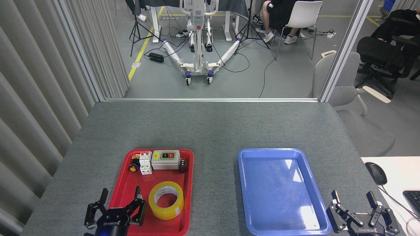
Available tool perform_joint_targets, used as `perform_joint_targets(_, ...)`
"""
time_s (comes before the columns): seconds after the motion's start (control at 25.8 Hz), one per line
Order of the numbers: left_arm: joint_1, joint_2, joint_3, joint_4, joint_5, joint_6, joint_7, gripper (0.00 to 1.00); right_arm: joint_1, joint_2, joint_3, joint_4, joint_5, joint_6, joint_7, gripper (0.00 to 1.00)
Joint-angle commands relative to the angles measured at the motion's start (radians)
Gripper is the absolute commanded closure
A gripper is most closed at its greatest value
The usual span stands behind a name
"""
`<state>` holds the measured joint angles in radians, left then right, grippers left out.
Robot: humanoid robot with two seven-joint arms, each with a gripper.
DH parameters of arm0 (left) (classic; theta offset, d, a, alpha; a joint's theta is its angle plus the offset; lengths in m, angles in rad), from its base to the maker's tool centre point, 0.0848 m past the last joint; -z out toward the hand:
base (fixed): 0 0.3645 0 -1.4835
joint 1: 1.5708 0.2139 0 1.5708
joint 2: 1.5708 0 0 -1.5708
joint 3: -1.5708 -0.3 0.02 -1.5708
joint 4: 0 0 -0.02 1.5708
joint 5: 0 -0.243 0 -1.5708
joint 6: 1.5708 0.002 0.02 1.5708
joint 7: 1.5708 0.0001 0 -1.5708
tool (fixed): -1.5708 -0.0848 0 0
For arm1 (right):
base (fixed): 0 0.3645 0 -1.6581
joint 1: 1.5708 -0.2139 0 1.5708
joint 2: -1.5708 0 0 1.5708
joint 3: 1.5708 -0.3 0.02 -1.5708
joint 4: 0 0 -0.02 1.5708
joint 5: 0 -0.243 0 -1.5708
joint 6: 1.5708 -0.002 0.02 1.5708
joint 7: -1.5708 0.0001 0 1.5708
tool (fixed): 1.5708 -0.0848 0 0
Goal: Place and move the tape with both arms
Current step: 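Move the left gripper forward over the yellow tape roll in the red tray, then lower the left gripper and close it on the tape roll's rim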
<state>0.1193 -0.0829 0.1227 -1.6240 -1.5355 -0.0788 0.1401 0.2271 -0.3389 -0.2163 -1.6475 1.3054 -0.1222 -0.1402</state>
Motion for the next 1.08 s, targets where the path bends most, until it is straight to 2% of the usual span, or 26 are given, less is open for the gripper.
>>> perform_joint_targets(0.0, 0.0, 0.0, 0.0, -0.002, 0.002, -0.001, -0.001, 0.0, 0.002, 0.0, 0.0, 0.0, 0.0, -0.001, -0.002, 0.01)
perform_joint_targets(0.39, -0.003, -0.002, -0.002, -0.002, 0.026, -0.001, -0.001, 0.0, 0.003, 0.001, 0.002, 0.0, 0.0, -0.002, -0.002, 0.01)
perform_joint_targets(0.58, -0.024, -0.008, -0.008, -0.005, 0.189, -0.021, -0.005, 0.0, 0.003, 0.001, 0.002, 0.0, 0.0, -0.002, -0.002, 0.01)
perform_joint_targets(0.77, -0.09, -0.025, -0.048, 0.012, 0.202, -0.033, -0.002, 0.0, 0.003, 0.001, 0.002, 0.0, 0.002, -0.002, -0.002, 0.01)
perform_joint_targets(0.89, -0.133, -0.032, -0.044, 0.076, 0.157, -0.032, -0.002, 0.0, 0.005, 0.001, 0.002, 0.0, 0.002, -0.002, -0.002, 0.01)
perform_joint_targets(1.05, -0.193, -0.041, -0.04, 0.162, -0.101, 0.008, -0.001, 0.0, 0.005, 0.001, 0.002, 0.0, 0.002, -0.002, -0.002, 0.01)
